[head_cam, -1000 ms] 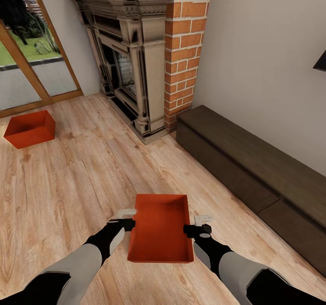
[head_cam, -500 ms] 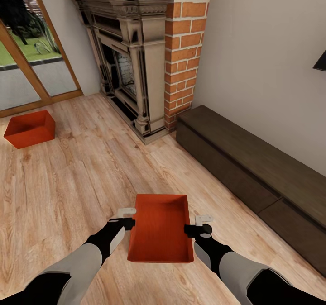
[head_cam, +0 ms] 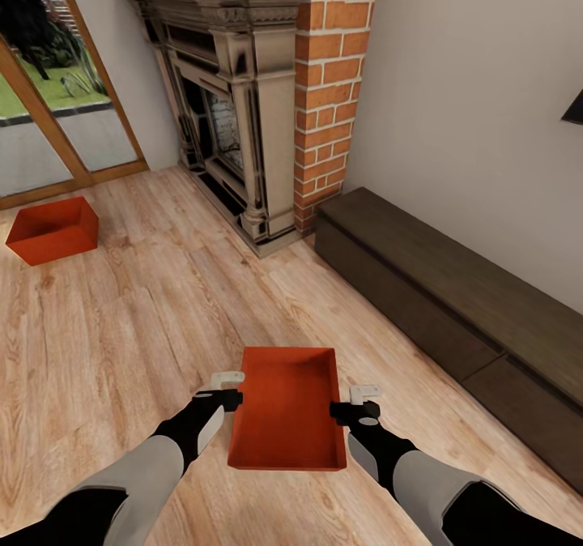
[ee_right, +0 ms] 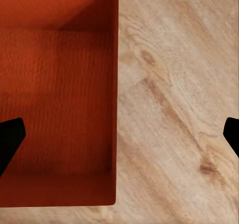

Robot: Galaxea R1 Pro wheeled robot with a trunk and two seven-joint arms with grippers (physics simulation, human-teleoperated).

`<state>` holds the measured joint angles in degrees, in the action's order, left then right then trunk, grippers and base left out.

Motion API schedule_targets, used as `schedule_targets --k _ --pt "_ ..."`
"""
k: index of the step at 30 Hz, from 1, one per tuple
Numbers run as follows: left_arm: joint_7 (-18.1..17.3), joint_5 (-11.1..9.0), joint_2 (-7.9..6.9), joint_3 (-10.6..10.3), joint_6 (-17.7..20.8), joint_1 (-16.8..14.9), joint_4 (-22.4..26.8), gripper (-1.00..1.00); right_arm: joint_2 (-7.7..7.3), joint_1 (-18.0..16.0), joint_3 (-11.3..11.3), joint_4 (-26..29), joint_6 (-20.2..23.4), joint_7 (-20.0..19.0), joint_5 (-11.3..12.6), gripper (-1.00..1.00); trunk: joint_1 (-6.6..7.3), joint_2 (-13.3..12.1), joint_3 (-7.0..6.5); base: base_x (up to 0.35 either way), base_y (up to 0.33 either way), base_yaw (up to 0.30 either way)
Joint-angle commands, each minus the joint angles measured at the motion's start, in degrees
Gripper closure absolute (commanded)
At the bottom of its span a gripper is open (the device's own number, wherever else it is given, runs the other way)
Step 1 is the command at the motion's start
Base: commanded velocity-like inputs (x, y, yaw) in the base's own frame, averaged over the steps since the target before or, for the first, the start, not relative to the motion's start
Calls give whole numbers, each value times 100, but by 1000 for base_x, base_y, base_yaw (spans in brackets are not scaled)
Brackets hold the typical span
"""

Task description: Move the two storage containers from the living room to the garage. In the garage, place one container on the floor and stack the other container on top of it (either order is fine).

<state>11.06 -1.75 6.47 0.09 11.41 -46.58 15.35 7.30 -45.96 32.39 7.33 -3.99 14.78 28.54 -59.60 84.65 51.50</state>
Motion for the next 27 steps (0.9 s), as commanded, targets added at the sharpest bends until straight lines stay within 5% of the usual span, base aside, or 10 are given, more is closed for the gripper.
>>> schedule_targets --k 1,27 --pt "13 -19 2 0 36 0 12 -100 0 -3 48 -4 -23 18 62 -100 -22 43 22 0 0 0" --pt "9 -28 4 1 42 0 12 -100 -21 -1 45 -7 -23 -48 89 -100 -505 926 417 0 0 0"
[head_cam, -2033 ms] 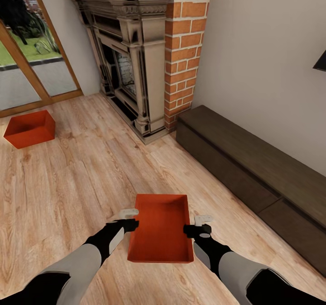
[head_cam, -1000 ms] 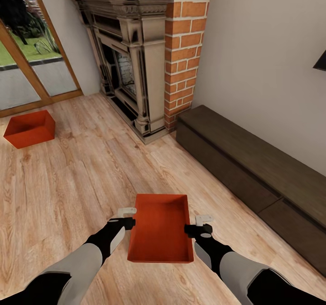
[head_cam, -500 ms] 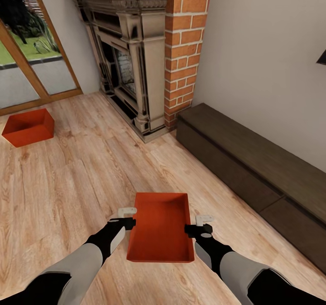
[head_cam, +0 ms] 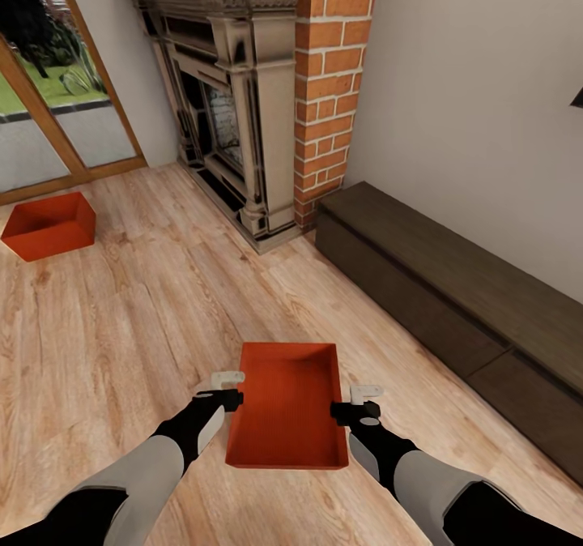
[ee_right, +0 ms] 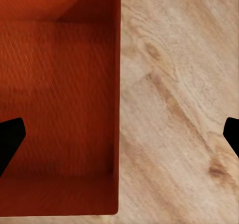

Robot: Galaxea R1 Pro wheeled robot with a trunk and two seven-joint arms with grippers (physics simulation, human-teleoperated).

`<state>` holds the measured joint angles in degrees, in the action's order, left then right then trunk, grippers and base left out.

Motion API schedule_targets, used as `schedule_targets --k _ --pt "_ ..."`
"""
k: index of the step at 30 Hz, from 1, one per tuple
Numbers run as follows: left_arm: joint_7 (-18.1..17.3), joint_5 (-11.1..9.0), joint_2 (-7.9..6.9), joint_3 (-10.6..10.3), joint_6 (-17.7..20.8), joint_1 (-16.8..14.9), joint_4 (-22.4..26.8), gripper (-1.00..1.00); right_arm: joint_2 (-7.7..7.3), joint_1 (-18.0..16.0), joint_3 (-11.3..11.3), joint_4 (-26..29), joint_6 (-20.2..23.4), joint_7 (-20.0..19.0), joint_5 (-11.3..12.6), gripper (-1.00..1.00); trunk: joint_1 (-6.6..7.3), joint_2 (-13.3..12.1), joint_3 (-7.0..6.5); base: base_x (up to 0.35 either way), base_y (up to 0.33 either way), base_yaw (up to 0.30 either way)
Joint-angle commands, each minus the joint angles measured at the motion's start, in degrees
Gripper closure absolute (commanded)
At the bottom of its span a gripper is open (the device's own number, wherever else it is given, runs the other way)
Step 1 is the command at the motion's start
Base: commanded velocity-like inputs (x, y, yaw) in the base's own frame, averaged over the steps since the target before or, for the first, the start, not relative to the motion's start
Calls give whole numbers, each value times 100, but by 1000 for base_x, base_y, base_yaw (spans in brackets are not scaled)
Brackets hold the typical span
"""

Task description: Move the two storage containers from the living room to the garage. In the garage, place one container on the floor and stack the other container on top of it (either order is fine).

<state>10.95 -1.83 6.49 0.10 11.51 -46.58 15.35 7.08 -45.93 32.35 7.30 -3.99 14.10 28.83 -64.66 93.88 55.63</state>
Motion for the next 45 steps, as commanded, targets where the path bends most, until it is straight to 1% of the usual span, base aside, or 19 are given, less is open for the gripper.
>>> schedule_targets --k 1,17,26,34,39,42,45 --pt "21 -20 0 -1 33 -2 12 -100 -1 -3 50 -2 -23 14 61 -100 -22 43 22 0 0 0" --pt "21 -28 -7 -1 36 0 3 -100 -5 -4 51 0 -23 -48 61 -100 -374 685 309 0 0 0" --pt "53 -11 -6 0 -21 0 12 -100 -5 -4 51 -1 -23 -48 53 -100 -374 685 309 9 0 0" --pt "108 -11 -7 -1 -1 0 12 -100 -5 -5 52 0 -21 -48 57 -100 -374 685 309 275 0 0" --pt "91 -11 -1 -1 22 0 5 -100 -10 -6 52 0 54 -48 61 -100 -374 685 309 83 0 0" --pt "45 -31 -4 -4 54 -2 -7 -100 -13 -9 52 0 363 -48 59 -100 -374 685 309 16 0 0" --pt "24 -51 -6 -2 286 0 -21 -100 -13 -11 45 46 1032 -48 54 -100 -374 685 309 5 0 0"
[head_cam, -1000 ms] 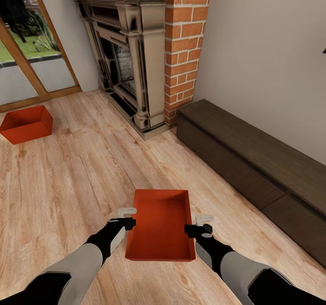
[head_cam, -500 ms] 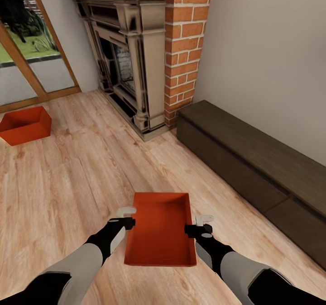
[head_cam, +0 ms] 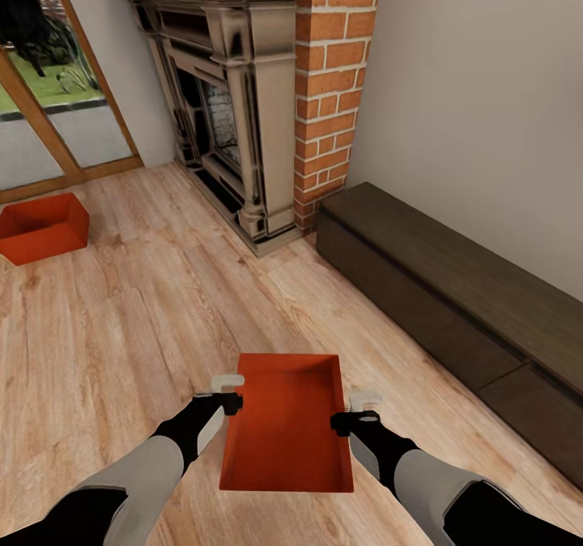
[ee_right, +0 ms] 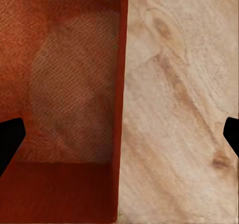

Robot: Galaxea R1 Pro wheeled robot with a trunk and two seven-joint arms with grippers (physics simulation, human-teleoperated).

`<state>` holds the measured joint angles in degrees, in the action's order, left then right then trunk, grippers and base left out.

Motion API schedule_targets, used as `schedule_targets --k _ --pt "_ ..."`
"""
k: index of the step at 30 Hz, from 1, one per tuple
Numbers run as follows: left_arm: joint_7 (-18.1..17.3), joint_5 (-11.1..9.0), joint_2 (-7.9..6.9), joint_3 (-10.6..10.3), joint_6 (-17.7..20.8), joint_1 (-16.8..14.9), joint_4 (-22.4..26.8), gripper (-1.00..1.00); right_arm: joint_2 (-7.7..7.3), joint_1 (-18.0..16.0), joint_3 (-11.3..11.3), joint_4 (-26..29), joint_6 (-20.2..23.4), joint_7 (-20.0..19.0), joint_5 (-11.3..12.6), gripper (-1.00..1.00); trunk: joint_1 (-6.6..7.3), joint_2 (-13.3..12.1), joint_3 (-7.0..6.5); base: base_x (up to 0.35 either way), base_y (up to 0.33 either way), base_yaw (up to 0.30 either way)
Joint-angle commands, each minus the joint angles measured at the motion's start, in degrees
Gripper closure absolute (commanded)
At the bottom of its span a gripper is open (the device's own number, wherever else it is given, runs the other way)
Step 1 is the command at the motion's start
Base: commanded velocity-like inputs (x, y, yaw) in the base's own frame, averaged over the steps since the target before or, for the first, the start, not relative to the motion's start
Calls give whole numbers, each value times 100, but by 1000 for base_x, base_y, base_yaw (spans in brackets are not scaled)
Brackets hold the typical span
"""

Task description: Move the two storage containers from the living room to the garage. In the garage, place one container on the floor and stack the other container on top of it (either order is fine).

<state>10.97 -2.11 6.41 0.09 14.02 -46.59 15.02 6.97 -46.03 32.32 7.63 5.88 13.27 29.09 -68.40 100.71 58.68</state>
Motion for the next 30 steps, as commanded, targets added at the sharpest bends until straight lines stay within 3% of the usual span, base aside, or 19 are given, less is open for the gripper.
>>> schedule_targets --k 1,14,30 --pt "31 -21 1 4 283 0 17 -100 -2 -2 48 33 276 36 27 -100 1 2 4 1 0 0" --pt "42 -37 1 8 910 1 4 -100 5 -2 47 62 528 91 27 -100 1 2 4 0 0 0" --pt "25 15 10 0 875 1 58 -100 -2 -2 47 64 461 91 27 -100 1 2 4 0 0 0"
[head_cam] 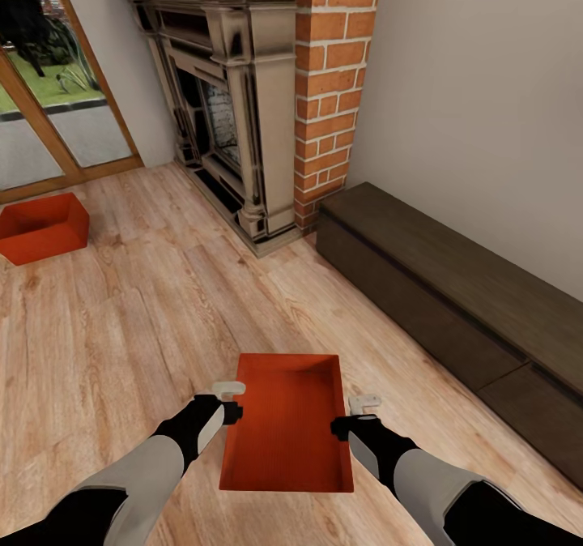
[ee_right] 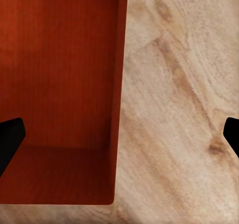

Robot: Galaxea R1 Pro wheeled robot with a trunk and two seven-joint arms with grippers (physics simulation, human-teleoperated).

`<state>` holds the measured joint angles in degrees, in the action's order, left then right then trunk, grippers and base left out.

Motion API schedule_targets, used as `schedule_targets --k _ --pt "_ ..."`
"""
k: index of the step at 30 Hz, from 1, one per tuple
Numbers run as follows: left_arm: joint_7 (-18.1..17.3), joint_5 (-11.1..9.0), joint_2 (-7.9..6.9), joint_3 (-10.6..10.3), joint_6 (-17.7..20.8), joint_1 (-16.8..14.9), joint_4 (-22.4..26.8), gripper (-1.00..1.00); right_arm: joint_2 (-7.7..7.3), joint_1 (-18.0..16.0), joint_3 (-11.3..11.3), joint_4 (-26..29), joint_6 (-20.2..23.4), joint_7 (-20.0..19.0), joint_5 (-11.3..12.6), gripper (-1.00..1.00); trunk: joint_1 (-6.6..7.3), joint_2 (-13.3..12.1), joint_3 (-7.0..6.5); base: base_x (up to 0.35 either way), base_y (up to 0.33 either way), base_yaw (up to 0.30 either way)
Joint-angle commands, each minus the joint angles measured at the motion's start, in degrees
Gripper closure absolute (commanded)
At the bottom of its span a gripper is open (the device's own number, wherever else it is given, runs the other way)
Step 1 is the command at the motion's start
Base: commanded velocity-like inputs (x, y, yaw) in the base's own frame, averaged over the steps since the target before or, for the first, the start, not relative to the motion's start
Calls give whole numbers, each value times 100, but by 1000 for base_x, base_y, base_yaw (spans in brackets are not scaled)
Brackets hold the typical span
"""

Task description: Move the two storage containers from the living room to the garage. In the garage, place one container on the floor and stack the other container on top of it (either order is fine).

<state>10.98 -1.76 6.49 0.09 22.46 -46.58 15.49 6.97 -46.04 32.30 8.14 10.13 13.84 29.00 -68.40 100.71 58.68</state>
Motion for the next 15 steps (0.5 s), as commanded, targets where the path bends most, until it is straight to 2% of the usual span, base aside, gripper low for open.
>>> schedule_targets --k 1,8,13,15 --pt "22 -19 5 0 30 0 13 -100 -2 -2 48 13 35 36 36 -100 0 2 4 0 0 0" --pt "119 -9 112 0 35 0 15 -100 -3 -2 48 13 15 36 36 -100 0 2 4 0 0 0" --pt "121 -10 124 0 39 -1 13 -100 -3 -2 48 13 7 36 36 -100 0 2 4 0 0 0" --pt "112 -12 130 0 39 0 11 -100 -3 -2 48 13 6 33 36 -100 -43 82 40 0 0 0"
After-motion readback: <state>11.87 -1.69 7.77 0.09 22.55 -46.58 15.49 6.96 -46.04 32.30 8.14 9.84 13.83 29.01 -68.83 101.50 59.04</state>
